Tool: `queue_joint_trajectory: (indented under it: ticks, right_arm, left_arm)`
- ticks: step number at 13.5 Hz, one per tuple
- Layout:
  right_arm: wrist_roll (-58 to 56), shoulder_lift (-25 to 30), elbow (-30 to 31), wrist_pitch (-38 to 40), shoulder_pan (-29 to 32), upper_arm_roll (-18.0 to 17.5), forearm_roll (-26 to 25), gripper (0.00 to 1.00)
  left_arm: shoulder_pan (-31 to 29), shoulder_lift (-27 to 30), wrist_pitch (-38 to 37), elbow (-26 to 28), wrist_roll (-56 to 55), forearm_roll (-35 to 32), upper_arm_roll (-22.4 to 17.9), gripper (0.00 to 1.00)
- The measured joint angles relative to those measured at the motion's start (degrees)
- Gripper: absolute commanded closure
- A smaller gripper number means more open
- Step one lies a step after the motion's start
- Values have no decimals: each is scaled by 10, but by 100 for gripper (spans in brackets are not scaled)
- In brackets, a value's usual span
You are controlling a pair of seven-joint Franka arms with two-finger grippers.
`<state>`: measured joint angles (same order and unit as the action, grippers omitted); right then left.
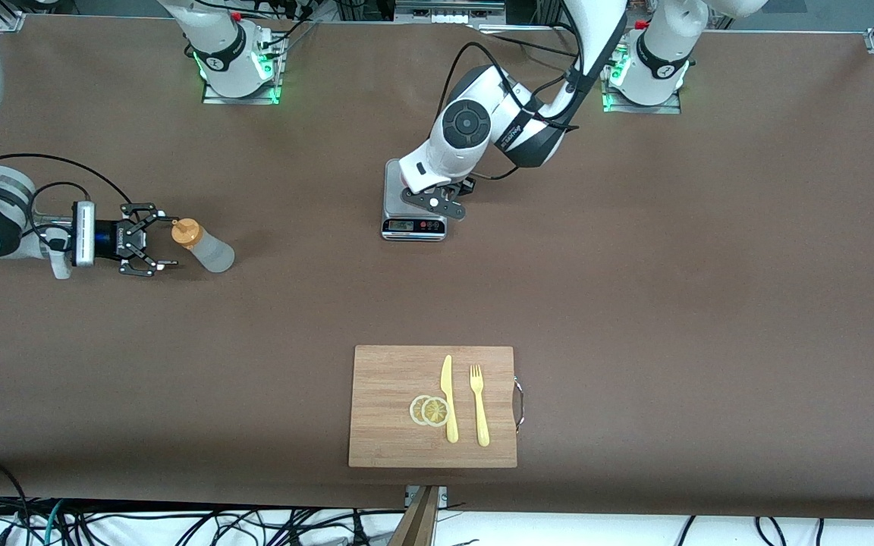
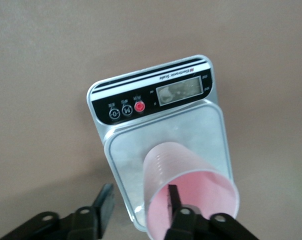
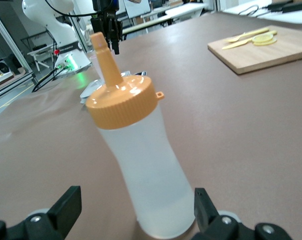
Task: Add sauce to pink cup with both arms
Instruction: 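Grasp the sauce bottle with the right gripper while the left gripper withdraws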
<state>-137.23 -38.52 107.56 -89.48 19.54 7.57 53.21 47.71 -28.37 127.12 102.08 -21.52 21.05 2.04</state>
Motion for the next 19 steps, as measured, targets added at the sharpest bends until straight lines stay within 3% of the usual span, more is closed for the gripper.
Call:
queue_joint_trajectory:
  ticks: [3, 9, 13, 17, 18, 19]
  right_arm:
    - [-24, -35, -23, 19, -11, -5, 23, 0]
    - [-27, -62, -56, 27, -37, -31, 42, 0]
    - [-27, -65, -56, 34, -44, -31, 42, 0]
    - [-27, -66, -57, 45, -54, -31, 42, 1]
    - [-27, -67, -57, 45, -58, -31, 42, 3]
    - [-27, -67, -57, 45, -61, -31, 42, 15]
  left_arm:
    - [-1, 10, -72, -38, -5, 15, -16, 0]
    - [-28, 90, -238, -122, -4, -7, -140, 0]
    - [-125, 153, -280, -134, -5, -103, -149, 0]
    - [-269, 206, -325, -145, 20, -111, -149, 0]
    - [-294, 213, -351, -154, 37, -111, -148, 0]
    - [-316, 217, -372, -163, 54, -111, -148, 0]
